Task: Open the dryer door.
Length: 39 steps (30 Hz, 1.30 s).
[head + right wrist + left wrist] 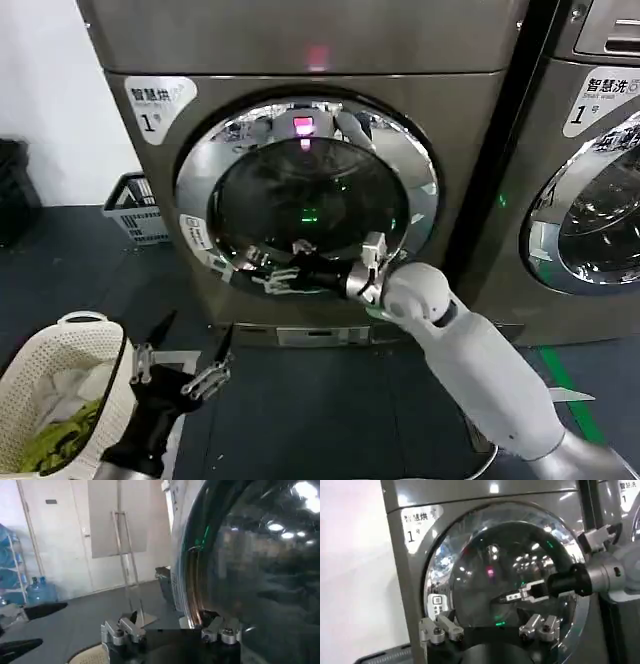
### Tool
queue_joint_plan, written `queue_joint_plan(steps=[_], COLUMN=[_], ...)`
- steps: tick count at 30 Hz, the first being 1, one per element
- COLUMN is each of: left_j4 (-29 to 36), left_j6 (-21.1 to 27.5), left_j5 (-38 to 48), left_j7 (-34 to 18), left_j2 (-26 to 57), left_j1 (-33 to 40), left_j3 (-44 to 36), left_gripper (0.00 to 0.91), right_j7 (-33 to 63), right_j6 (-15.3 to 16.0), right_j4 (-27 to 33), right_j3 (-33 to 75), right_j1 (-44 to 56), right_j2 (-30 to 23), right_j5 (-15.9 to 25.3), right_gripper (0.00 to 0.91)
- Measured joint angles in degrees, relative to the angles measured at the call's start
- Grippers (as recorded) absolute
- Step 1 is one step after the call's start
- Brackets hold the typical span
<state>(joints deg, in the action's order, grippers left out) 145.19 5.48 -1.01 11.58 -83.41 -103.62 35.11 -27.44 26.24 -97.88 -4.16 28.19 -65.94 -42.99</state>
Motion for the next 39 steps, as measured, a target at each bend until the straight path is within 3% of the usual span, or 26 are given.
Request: queue_joint_plan(steps=[5,39], left_j4=[0.0,-0.2], left_j6=[0.0,-0.1], left_j5=[-0.1,-0.1], left_j7=[0.0,0.1], left_j2=[0.0,-0.2], left_j1=[0.0,0.2], left_j3=[0.0,-0.2], left_gripper=[0.907,0.907], right_j7=[1.1,9.1], right_j6=[-2.0,-4.4], right_j4=[1.9,8.4], right_j3=[-1.1,-6.1], right_j1=[-0.7,-4.6], right_j2=[-1.1,-9.8], right_j5=[1.8,5.5], right_gripper=[0.907,0.907])
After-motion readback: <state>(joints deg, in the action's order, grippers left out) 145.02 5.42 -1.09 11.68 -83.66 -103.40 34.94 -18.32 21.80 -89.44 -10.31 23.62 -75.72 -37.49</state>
